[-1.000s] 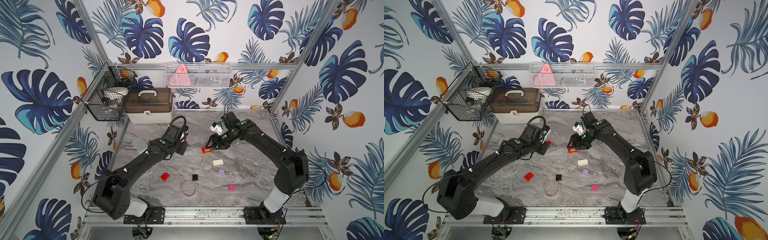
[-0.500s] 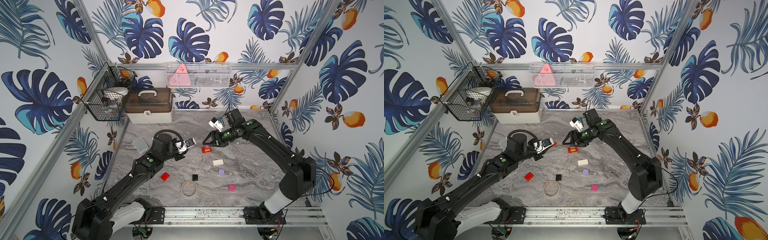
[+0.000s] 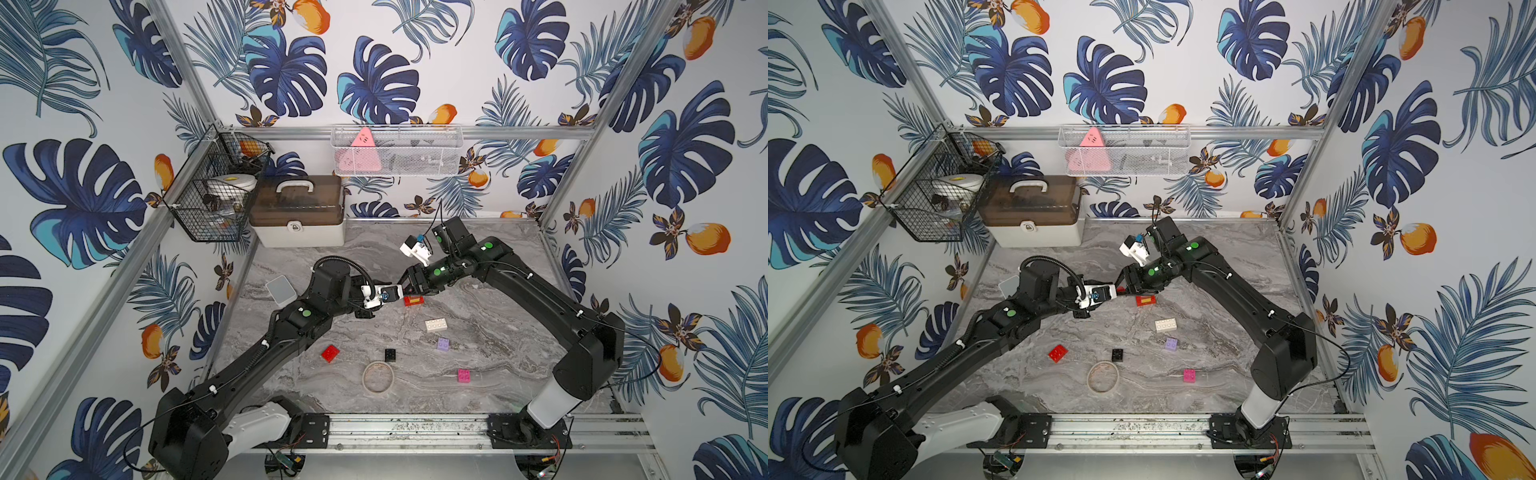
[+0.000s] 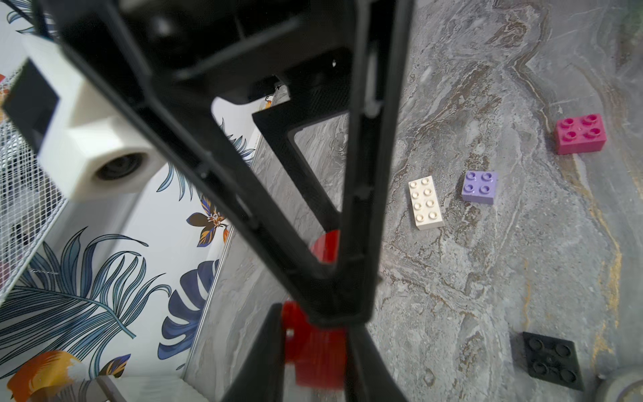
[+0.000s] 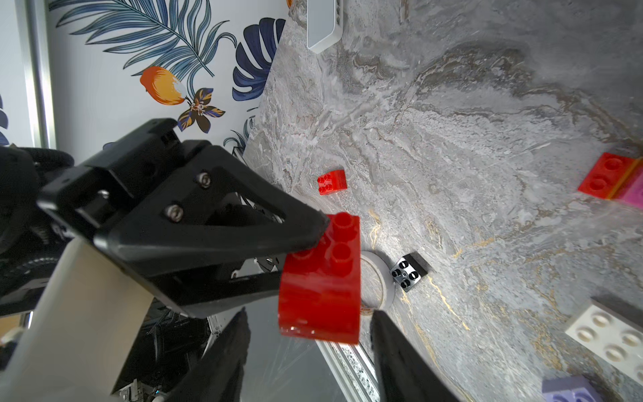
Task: Assemble the number 1 with lego
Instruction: Pick up the lego brick from the center of the board.
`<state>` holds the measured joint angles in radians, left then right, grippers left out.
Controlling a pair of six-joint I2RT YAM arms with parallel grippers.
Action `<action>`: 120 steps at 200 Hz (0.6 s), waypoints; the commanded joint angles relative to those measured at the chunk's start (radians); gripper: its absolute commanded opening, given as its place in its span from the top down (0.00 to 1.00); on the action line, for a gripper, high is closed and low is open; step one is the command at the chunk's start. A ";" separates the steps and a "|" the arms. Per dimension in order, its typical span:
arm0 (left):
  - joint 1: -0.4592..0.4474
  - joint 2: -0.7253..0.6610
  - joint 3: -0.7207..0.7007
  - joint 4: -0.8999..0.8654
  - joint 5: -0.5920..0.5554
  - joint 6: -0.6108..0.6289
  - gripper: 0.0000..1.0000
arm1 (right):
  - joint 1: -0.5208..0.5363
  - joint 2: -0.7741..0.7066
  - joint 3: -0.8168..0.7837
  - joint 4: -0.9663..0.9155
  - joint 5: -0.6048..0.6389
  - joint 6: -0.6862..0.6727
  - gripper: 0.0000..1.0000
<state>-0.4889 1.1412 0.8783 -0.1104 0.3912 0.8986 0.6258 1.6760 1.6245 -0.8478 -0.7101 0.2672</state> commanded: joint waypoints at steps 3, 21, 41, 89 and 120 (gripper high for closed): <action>-0.002 0.006 0.016 -0.026 0.021 0.031 0.83 | 0.009 -0.005 0.016 -0.009 0.048 -0.008 0.44; -0.005 0.009 0.024 -0.029 0.023 0.018 0.83 | 0.023 -0.001 0.028 -0.019 0.080 -0.008 0.47; -0.005 0.020 0.033 -0.038 0.026 0.010 0.83 | 0.036 0.006 0.036 -0.031 0.109 -0.006 0.49; -0.006 0.028 0.044 -0.044 0.032 0.002 0.83 | 0.049 0.008 0.031 -0.017 0.145 0.020 0.58; -0.007 0.018 0.037 -0.041 0.038 0.000 0.82 | 0.052 0.020 0.032 -0.010 0.151 0.030 0.58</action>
<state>-0.4934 1.1667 0.9127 -0.1577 0.3992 0.8928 0.6743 1.6855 1.6531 -0.8631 -0.5709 0.2806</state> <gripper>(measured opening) 0.262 0.420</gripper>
